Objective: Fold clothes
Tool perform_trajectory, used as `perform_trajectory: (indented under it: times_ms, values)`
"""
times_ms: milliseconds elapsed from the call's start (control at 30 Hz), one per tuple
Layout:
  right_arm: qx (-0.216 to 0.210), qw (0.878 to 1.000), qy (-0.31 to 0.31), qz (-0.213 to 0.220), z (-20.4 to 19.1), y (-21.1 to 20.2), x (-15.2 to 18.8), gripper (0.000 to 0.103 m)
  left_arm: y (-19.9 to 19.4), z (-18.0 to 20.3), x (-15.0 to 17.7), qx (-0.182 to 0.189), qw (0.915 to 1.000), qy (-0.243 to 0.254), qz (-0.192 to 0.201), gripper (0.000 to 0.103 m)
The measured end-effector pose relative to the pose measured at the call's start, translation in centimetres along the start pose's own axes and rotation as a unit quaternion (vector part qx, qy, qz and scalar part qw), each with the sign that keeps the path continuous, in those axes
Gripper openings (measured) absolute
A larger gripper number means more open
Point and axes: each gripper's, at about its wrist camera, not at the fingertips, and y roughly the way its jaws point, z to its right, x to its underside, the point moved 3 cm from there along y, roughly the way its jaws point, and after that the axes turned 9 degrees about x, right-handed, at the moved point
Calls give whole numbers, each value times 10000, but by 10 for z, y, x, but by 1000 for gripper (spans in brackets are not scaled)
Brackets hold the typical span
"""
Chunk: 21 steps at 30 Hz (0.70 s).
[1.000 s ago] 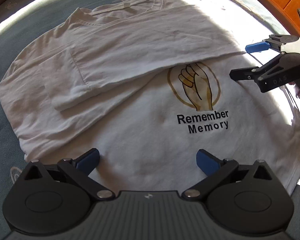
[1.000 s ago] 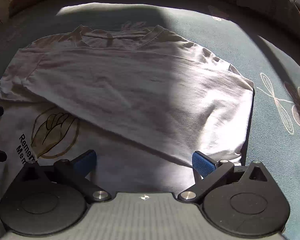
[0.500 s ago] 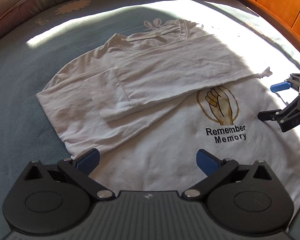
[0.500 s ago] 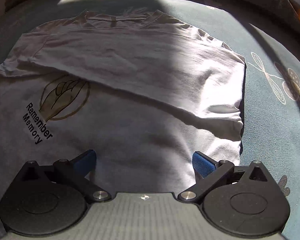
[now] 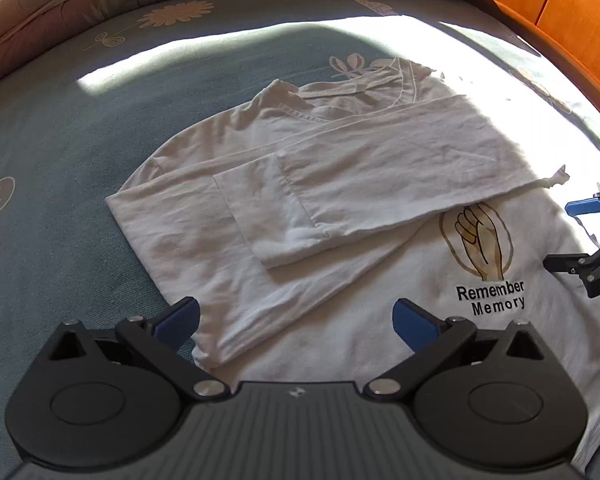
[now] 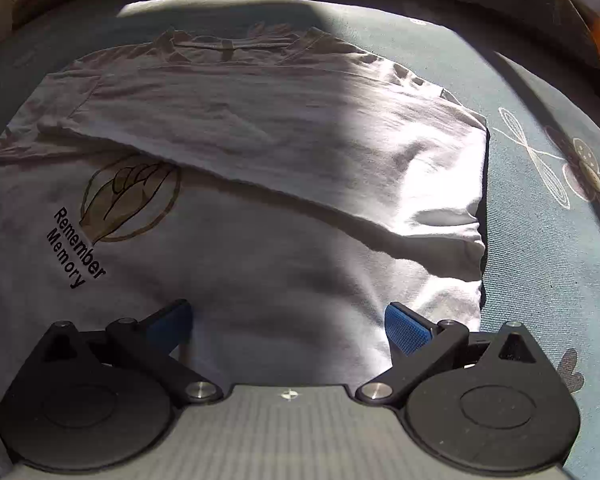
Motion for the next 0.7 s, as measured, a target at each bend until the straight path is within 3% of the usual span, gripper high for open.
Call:
perform_trajectory:
  times_ms: [167,267,433,600,700]
  values:
    - [-5,10000,2,18,0,0,0,103,37,-33,-16,-269,9993,-157,-202,102]
    - [-10,10000,-2,20,1,0,0,103,26,-42,-21,-215,9987,-457,-17,102]
    - [-18,10000,-8,91,0,-1,2,103,-6,-2,-9,129,9998,123,20,102]
    - [-18,10000,-12,93,0,-1,1,103,-4,63,33,604,9913,1100,-407,102]
    - [-46,9998,-27,191,1,-2,4,103,5,81,63,724,9872,1207,-748,102]
